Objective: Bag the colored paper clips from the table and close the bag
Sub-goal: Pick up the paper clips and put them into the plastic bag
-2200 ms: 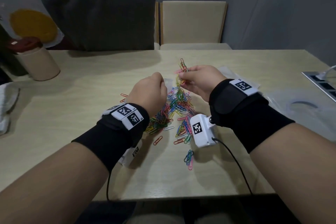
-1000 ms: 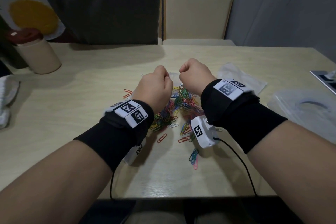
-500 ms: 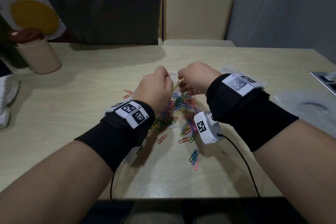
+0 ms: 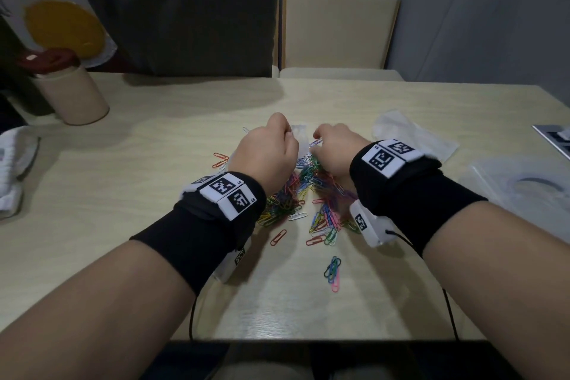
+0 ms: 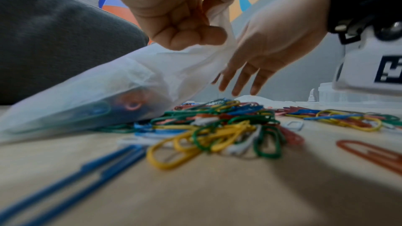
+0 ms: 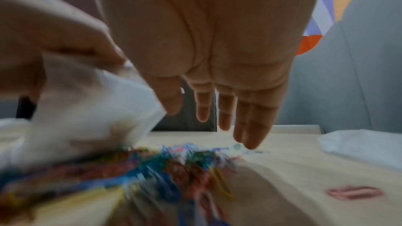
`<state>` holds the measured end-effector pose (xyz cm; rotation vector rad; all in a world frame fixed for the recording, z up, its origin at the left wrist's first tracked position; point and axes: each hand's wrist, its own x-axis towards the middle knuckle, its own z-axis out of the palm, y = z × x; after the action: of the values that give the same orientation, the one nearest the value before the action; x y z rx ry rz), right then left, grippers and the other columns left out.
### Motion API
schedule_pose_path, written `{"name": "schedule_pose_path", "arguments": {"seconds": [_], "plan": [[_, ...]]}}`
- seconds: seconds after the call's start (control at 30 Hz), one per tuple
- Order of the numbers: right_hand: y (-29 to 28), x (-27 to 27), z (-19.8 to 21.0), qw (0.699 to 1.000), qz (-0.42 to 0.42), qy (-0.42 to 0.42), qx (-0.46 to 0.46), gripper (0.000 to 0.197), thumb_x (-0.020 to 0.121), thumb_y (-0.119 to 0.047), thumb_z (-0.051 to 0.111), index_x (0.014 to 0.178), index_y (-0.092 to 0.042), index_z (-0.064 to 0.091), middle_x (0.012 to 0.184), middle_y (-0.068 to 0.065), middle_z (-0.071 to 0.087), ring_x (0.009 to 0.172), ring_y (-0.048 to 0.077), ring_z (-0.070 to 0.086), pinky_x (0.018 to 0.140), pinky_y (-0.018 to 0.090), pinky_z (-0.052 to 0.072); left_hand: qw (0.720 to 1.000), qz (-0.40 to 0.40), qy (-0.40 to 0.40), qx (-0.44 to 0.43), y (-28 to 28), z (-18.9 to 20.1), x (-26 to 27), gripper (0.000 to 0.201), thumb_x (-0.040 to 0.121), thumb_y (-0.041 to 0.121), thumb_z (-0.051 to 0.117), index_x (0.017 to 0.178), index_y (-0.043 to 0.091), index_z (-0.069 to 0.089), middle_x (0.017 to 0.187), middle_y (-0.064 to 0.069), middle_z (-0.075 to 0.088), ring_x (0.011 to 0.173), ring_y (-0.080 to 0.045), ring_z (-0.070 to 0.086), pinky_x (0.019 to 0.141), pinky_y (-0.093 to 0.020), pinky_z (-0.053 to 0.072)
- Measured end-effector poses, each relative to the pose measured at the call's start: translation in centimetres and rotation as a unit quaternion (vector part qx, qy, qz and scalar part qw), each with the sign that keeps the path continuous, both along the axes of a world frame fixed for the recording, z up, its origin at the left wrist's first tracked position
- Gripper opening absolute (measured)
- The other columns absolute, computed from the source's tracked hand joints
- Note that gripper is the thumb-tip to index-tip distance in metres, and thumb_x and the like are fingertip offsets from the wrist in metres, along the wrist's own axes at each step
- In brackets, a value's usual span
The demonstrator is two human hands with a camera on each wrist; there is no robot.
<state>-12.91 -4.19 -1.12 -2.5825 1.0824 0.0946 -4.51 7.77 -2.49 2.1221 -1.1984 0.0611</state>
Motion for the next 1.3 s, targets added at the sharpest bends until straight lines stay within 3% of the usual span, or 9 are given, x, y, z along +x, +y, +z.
{"name": "schedule_pose_path", "arguments": {"seconds": [0.07, 0.17, 0.4, 0.53, 0.77, 0.97, 1.1, 1.2, 1.3], "plan": [[0.1, 0.0, -1.0, 0.994, 0.068, 0.083, -0.013, 0.061, 0.094, -0.051, 0.05, 0.144, -0.019, 0.036, 0.145, 0.012, 0.042, 0.127, 0.033, 0.049, 0.103, 0.042, 0.044, 1.0, -0.003, -0.01, 0.002, 0.0, 0.0, 0.0, 0.014, 0.096, 0.027, 0.037, 0.094, 0.015, 0.045, 0.065, 0.0, 0.049, 0.068, -0.029, 0.05, 0.056, -0.034, 0.035], [0.6, -0.1, -1.8, 0.983, 0.122, 0.132, -0.043, 0.07, 0.08, -0.064, 0.06, 0.136, -0.026, 0.045, 0.134, 0.007, 0.051, 0.114, 0.031, 0.057, 0.095, 0.043, 0.05, 1.0, -0.005, -0.015, -0.003, 0.0, 0.2, 0.0, 0.016, 0.096, 0.027, 0.038, 0.093, 0.013, 0.046, 0.069, -0.003, 0.052, 0.069, -0.029, 0.05, 0.057, -0.036, 0.036], [1.2, -1.2, -1.6, 0.982, 0.118, 0.103, -0.105, 0.028, 0.089, -0.019, 0.06, 0.117, -0.014, 0.061, 0.115, 0.014, 0.059, 0.101, 0.032, 0.062, 0.086, 0.035, 0.052, 0.999, -0.003, -0.035, 0.01, 0.0, 0.0, 0.0, 0.026, 0.098, 0.034, 0.041, 0.089, 0.012, 0.05, 0.073, -0.005, 0.056, 0.073, -0.028, 0.05, 0.06, -0.033, 0.033], [0.9, -1.9, -1.4, 0.983, 0.104, 0.098, -0.114, 0.025, 0.09, -0.009, 0.054, 0.11, -0.01, 0.069, 0.111, 0.011, 0.069, 0.103, 0.028, 0.064, 0.086, 0.03, 0.051, 0.999, 0.002, -0.052, 0.008, -0.1, 0.0, 0.1, 0.024, 0.097, 0.031, 0.044, 0.092, 0.011, 0.058, 0.084, -0.007, 0.062, 0.082, -0.027, 0.055, 0.066, -0.031, 0.034], [0.1, -3.0, 0.5, 0.995, -0.04, -0.086, 0.025, 0.015, 0.083, -0.017, 0.073, 0.099, -0.016, 0.073, 0.087, -0.001, 0.065, 0.086, 0.019, 0.063, 0.079, 0.026, 0.05, 0.999, 0.021, 0.011, 0.034, -0.1, -0.1, 0.2, 0.021, 0.094, 0.027, 0.047, 0.108, 0.017, 0.06, 0.077, -0.001, 0.066, 0.072, -0.02, 0.058, 0.06, -0.027, 0.037], [0.4, -2.2, 1.7, 0.891, -0.096, -0.33, 0.296, 0.017, 0.081, 0.001, 0.073, 0.081, -0.013, 0.065, 0.076, 0.007, 0.065, 0.073, 0.023, 0.065, 0.082, 0.034, 0.058, 0.998, 0.039, 0.001, 0.049, -0.2, -0.1, 0.3, 0.019, 0.093, 0.027, 0.048, 0.102, 0.017, 0.062, 0.086, -0.005, 0.068, 0.081, -0.024, 0.059, 0.061, -0.028, 0.037], [2.0, -1.4, 1.9, 0.836, -0.086, -0.347, 0.416, 0.013, 0.085, 0.008, 0.065, 0.088, -0.004, 0.063, 0.082, 0.011, 0.063, 0.076, 0.021, 0.062, 0.08, 0.032, 0.056, 0.997, 0.038, -0.009, 0.064, -0.3, -0.2, 0.5, 0.021, 0.094, 0.028, 0.049, 0.099, 0.012, 0.062, 0.089, -0.01, 0.068, 0.086, -0.027, 0.059, 0.065, -0.028, 0.038], [2.1, -0.7, 1.4, 0.869, -0.068, -0.286, 0.397, 0.011, 0.088, 0.003, 0.062, 0.083, -0.007, 0.061, 0.089, 0.009, 0.063, 0.087, 0.02, 0.061, 0.086, 0.033, 0.056, 0.998, 0.039, -0.005, 0.059, -0.4, -0.3, 0.4, 0.021, 0.095, 0.025, 0.047, 0.099, 0.011, 0.062, 0.089, -0.012, 0.067, 0.085, -0.028, 0.059, 0.064, -0.028, 0.036], [1.4, -0.3, 1.0, 0.87, -0.097, -0.28, 0.393, 0.01, 0.084, 0.0, 0.066, 0.089, -0.007, 0.063, 0.1, 0.014, 0.064, 0.089, 0.023, 0.064, 0.087, 0.034, 0.058, 0.998, 0.037, 0.0, 0.043, -0.4, -0.2, 0.3, 0.021, 0.096, 0.025, 0.048, 0.099, 0.011, 0.062, 0.089, -0.012, 0.067, 0.086, -0.027, 0.058, 0.066, -0.028, 0.035]]}}
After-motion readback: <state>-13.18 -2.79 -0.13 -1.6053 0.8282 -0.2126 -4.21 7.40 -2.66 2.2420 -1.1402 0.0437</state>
